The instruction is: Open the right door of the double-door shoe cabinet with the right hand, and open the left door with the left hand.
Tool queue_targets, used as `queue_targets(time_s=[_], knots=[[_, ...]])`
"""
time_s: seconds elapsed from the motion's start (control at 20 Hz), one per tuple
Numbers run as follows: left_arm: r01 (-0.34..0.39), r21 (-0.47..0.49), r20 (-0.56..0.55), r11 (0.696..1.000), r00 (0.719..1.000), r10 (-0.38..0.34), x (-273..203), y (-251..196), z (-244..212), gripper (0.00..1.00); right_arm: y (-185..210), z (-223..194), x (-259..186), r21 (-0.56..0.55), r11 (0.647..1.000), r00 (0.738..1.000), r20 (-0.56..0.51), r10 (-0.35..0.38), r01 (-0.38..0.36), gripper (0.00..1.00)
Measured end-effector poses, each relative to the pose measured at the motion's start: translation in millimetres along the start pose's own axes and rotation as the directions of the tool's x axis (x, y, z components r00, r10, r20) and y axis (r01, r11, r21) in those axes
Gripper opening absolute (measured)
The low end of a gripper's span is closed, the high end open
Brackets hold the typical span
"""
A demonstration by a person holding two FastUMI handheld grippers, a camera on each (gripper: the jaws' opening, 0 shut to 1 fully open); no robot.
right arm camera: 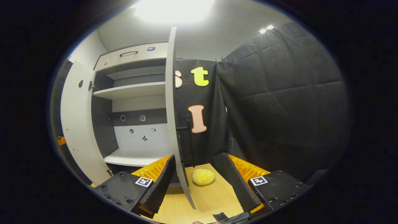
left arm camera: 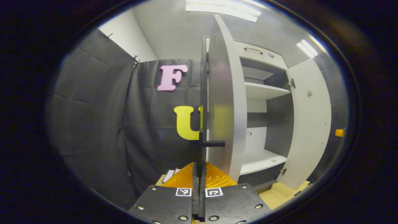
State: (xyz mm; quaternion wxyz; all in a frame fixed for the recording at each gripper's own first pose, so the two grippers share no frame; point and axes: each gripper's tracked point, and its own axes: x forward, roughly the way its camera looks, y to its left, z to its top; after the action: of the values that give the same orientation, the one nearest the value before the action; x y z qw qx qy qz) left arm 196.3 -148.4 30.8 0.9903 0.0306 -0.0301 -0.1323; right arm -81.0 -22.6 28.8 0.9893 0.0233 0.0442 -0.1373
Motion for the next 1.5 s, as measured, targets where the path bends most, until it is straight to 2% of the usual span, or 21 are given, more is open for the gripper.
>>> queue_targets(time_s=[0.2, 0.35, 0.45, 0.5, 0.55, 0.65, 0.8, 0.85, 1.05, 1.25, 1.5], knots=[[-0.04, 0.028, 0.004, 0.999, 0.999, 0.04, -10.2, 2.0, 12.6, 0.01, 27.5, -12.8, -12.8, 0.022, 0.998, 0.998, -0.019, 0.054, -0.054, 0.98], [-0.071, 0.003, 0.057, 0.997, 0.996, 0.071, -33.3, 11.6, 36.3, 0.03, 36.8, -13.6, -7.4, 0.027, 0.997, 0.997, -0.017, 0.079, -0.078, 0.98], [-0.092, -0.016, 0.085, 0.996, 0.992, 0.093, -46.7, 11.2, 38.8, 0.02, 55.8, -17.6, -1.3, 0.029, 0.991, 0.991, -0.029, 0.133, -0.132, 0.98], [-0.101, -0.03, 0.097, 0.994, 0.99, 0.103, -55.4, 6.0, 38.4, 0.11, 63.7, -21.2, -0.1, 0.023, 0.987, 0.987, -0.038, 0.157, -0.156, 0.98], [-0.105, -0.047, 0.102, 0.993, 0.989, 0.109, -64.7, -2.9, 34.3, 0.13, 68.9, -21.8, 1.7, 0.013, 0.985, 0.984, -0.039, 0.172, -0.171, 0.98], [-0.114, -0.071, 0.092, 0.991, 0.988, 0.12, -77.0, -12.8, 21.0, 0.38, 81.9, -24.5, 1.2, 0.003, 0.98, 0.98, -0.04, 0.197, -0.197, 0.98], [-0.158, -0.032, 0.044, 0.987, 0.986, 0.159, -90.2, -20.1, -5.4, 0.93, 95.5, -30.3, -1.8, 0.023, 0.976, 0.975, -0.038, 0.217, -0.216, 0.98], [-0.167, -0.016, 0.032, 0.986, 0.985, 0.167, -95.0, -24.0, -12.3, 0.89, 96.0, -32.7, -0.1, 0.029, 0.975, 0.975, -0.038, 0.22, -0.219, 0.98], [-0.136, -0.029, 0.035, 0.99, 0.99, 0.137, -109.7, -54.7, -27.6, 0.9, 97.3, -49.3, -6.2, 0.05, 0.979, 0.979, -0.04, 0.202, -0.2, 0.98], [-0.149, -0.009, 0.057, 0.989, 0.987, 0.15, -117.5, -70.9, -38.7, 0.89, 101.8, -74.0, -15.7, 0.039, 0.98, 0.976, -0.093, 0.199, -0.196, 0.98], [-0.071, 0.044, 0.0, 0.997, 0.997, 0.071, -107.2, -98.0, -59.8, 0.9, 112.6, -81.7, -27.1, 0.03, 0.975, 0.971, -0.094, 0.22, -0.218, 0.98]])
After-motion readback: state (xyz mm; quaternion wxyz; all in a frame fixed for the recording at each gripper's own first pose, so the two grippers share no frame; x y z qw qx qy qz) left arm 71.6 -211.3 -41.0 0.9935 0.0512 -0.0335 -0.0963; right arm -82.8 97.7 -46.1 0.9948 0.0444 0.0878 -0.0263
